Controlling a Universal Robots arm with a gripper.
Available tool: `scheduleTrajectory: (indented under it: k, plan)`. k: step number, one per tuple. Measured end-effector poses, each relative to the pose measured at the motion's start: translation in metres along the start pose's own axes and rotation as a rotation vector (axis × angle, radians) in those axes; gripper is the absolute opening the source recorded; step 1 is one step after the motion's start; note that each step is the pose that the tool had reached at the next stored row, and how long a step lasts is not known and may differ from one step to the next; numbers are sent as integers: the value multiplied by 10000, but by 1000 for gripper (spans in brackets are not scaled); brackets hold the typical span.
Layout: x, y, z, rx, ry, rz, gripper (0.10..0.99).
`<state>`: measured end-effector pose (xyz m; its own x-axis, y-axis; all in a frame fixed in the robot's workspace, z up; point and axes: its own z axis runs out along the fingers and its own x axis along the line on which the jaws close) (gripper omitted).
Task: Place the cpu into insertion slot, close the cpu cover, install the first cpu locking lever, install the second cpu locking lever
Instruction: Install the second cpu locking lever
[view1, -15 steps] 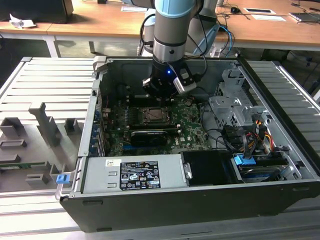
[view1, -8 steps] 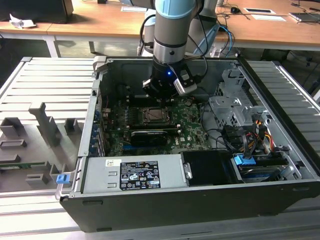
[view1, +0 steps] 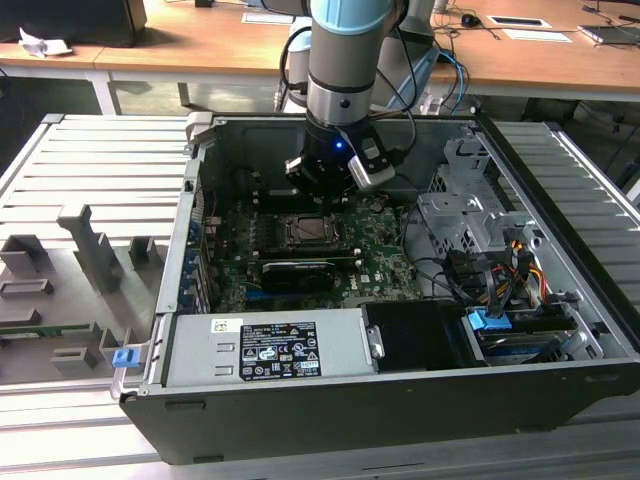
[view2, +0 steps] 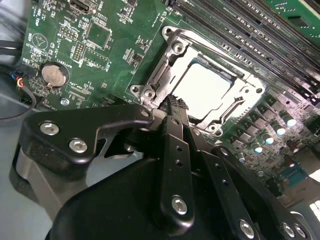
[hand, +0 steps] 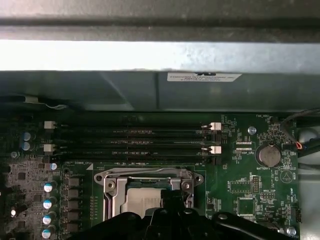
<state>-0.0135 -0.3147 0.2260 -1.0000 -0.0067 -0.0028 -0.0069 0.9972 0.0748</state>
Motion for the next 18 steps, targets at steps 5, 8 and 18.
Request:
scheduleTrajectory:
  k: [5, 8, 18]
  plan:
    - [0, -38, -5, 0, 0, -1, 106]
    - [1, -86, -8, 1, 0, 0, 106]
    - [2, -218, -32, 2, 1, 1, 106]
